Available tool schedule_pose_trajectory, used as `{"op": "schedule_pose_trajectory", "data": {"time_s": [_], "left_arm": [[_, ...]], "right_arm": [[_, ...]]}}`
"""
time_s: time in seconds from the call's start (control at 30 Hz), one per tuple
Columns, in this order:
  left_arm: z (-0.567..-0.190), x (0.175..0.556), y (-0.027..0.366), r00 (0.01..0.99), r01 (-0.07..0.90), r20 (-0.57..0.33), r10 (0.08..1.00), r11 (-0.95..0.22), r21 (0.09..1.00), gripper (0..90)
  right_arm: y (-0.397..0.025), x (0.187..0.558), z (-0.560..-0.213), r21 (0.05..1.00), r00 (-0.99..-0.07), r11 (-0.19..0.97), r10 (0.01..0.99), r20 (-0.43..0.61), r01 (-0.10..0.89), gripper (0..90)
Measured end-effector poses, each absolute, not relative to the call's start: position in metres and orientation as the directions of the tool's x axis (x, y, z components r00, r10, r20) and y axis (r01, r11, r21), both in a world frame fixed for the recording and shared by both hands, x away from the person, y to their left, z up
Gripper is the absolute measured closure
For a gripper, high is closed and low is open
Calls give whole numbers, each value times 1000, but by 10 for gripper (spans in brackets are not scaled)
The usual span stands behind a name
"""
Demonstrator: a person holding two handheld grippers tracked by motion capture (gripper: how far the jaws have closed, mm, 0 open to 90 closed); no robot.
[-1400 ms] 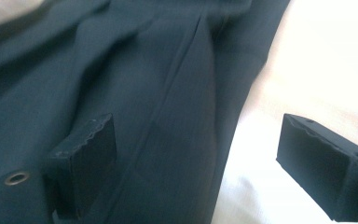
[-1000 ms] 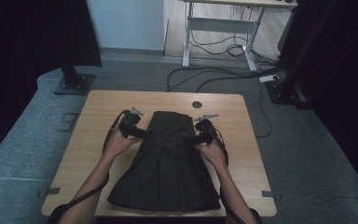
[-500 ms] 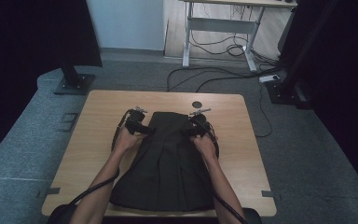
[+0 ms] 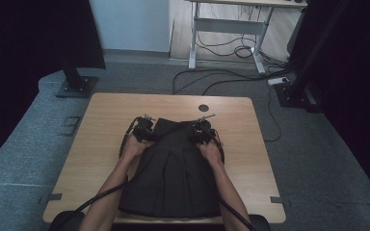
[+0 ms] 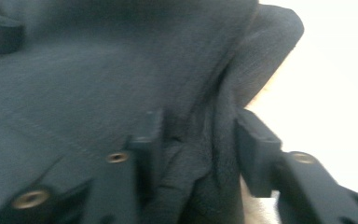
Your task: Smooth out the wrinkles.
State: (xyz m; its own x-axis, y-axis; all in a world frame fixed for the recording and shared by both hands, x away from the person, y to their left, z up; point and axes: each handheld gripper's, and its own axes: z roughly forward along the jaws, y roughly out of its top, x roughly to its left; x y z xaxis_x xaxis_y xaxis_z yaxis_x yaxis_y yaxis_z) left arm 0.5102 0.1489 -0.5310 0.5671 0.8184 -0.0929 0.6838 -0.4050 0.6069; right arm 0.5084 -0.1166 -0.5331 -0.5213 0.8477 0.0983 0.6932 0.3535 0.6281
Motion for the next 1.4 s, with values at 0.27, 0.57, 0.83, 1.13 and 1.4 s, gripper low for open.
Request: {"op": "schedule_pose_trajectory", "data": {"time_s": [0.27,0.57,0.83,1.13,1.4], "left_arm": [[-525,508,141,594,676,-103,798,-426,601,789],[-484,509,142,623,586,-112,774,-367,722,831],[-406,496,155,648,429,-47,760,-313,847,834],[-381,454,165,674,266,95,733,-360,894,837],[-415,417,170,699,261,120,705,-407,875,836]], "right_arm": [[-125,506,-529,622,-552,354,819,153,698,751],[-143,503,-496,711,-582,325,801,144,624,784],[-142,497,-417,813,-634,371,773,-2,449,800],[-138,455,-378,875,-662,402,738,-134,271,821],[-139,414,-421,878,-702,380,709,-73,292,827]]}}
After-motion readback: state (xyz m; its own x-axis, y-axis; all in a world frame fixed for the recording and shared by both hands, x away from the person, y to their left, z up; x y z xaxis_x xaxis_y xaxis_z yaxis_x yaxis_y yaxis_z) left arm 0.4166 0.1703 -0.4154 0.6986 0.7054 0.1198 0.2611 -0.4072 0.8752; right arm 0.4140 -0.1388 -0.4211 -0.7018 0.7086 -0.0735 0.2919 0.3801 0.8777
